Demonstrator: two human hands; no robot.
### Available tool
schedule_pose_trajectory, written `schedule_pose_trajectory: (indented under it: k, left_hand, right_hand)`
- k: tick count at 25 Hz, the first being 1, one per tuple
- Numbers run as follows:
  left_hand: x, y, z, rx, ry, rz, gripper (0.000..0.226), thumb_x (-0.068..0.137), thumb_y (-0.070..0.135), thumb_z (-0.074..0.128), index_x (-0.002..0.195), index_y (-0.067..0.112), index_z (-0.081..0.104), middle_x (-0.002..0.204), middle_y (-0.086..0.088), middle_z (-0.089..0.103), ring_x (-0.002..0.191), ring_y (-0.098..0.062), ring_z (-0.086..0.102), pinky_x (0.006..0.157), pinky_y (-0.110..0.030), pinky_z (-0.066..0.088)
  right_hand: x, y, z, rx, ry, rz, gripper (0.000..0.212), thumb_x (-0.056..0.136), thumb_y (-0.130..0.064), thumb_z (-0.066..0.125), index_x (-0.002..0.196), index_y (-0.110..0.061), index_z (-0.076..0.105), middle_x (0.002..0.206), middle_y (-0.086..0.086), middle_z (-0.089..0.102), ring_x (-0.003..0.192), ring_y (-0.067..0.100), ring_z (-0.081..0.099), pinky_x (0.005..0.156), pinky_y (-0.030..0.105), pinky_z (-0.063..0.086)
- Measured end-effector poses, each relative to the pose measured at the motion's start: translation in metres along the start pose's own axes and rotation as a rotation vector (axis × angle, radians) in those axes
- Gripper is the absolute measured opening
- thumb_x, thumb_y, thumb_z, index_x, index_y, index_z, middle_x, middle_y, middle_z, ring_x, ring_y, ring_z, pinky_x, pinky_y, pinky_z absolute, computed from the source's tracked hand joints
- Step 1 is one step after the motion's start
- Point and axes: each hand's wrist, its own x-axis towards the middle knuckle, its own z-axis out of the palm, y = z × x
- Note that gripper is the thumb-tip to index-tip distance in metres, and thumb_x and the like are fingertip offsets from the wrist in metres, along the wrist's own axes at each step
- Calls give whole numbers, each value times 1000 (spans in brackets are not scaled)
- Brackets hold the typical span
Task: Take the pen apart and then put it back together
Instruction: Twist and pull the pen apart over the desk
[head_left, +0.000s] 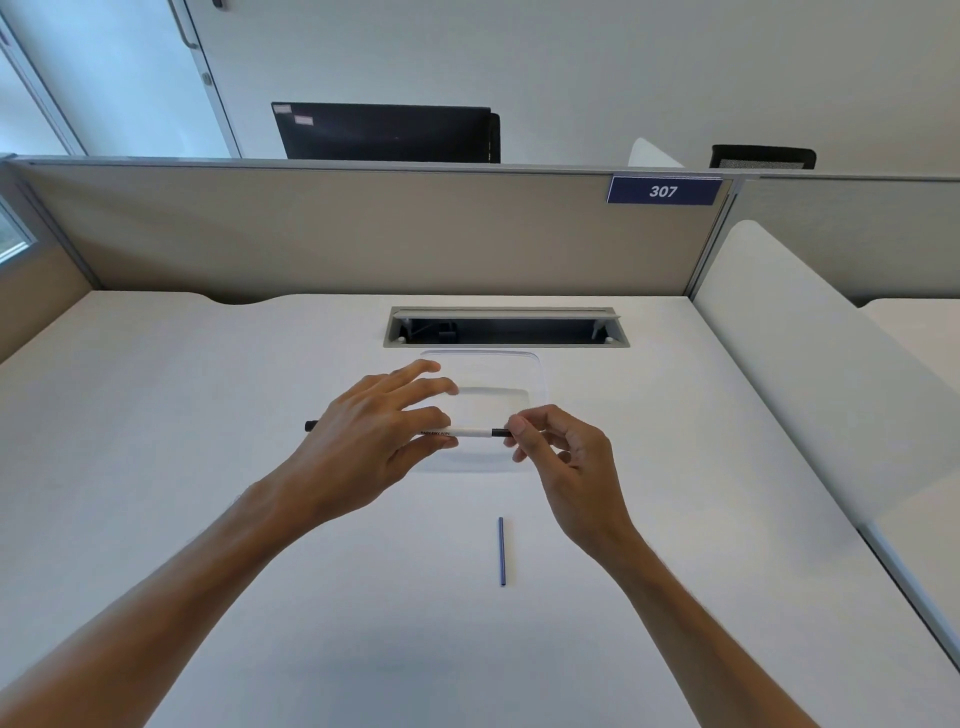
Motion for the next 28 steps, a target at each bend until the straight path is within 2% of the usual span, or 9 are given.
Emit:
schedule_pose_trajectory:
  k: [3, 5, 8, 12, 16, 18, 21, 24, 28]
  left_hand:
    - [0, 1, 0, 2, 4, -4, 35, 96, 43, 42, 92, 20, 68, 115, 5, 67, 115, -18, 57, 76, -35, 50]
    - [-1, 2, 0, -10, -4, -17, 35, 96, 44, 40, 93, 21, 66, 103, 7, 68, 99, -17, 62, 66, -33, 48]
    - [-2, 1, 0, -7, -20, -38, 36, 96, 47, 39, 94, 22, 65, 93, 11, 66, 87, -15, 60, 59, -28, 44]
    - [-3, 3, -4, -24, -19, -55, 28, 97, 42, 48, 93, 23, 67, 87, 12, 65, 81, -12, 55, 51, -15, 30]
    - [-2, 4, -5, -12, -15, -62, 27, 96, 42, 47, 94, 24, 67, 79, 13, 61, 73, -11, 50, 46, -20, 30]
    - [-2, 5, -6, -5, -12, -69, 26, 95, 42, 47, 94, 25, 67, 78, 13, 60, 72, -11, 50, 45, -19, 28]
    - [-1, 6, -8, 5, -16, -73, 22, 95, 39, 51, 95, 24, 67, 76, 13, 59, 69, -10, 50, 46, -15, 22]
    - [-1, 6, -9, 10, -9, -79, 21, 95, 39, 51, 94, 25, 68, 74, 13, 58, 68, -10, 50, 46, -15, 21]
    - [-2, 7, -10, 16, -3, -74, 25, 96, 40, 49, 93, 25, 68, 73, 14, 58, 66, -9, 49, 47, -14, 18]
  right_hand:
    - [0, 0, 2, -3, -21, 4, 26, 95, -29, 62, 74, -15, 68, 67, -4, 68, 62, 12, 61, 63, 22, 48]
    - [0, -1, 2, -2, -41, 2, 24, 95, -30, 62, 76, -16, 68, 68, -5, 68, 62, 11, 61, 61, 19, 47]
    - [-1, 0, 0, -7, -49, -2, 15, 93, -27, 65, 81, -19, 69, 72, -6, 69, 63, 10, 62, 56, 11, 40]
    - [-2, -1, -2, 12, -66, 7, 5, 91, -19, 68, 86, -17, 69, 76, -12, 68, 63, 5, 61, 53, 8, 36]
    - [-2, -1, -3, 22, -72, 6, 4, 90, -16, 70, 89, -19, 68, 84, -10, 70, 68, 9, 63, 55, 11, 39]
    - [-2, -2, -1, 27, -65, 14, 3, 91, -21, 69, 91, -22, 66, 87, -7, 71, 69, 10, 65, 56, 11, 40]
    - [-1, -4, 1, 35, -64, 34, 12, 91, -36, 63, 92, -24, 65, 81, -5, 71, 66, 11, 64, 60, 11, 42]
    - [1, -3, 3, 6, -75, 21, 23, 97, -35, 58, 81, -21, 67, 72, -1, 69, 62, 11, 61, 61, 15, 43]
    - [2, -4, 4, 23, -79, 9, 34, 97, -36, 53, 74, -17, 69, 69, 2, 70, 63, 13, 62, 65, 18, 48]
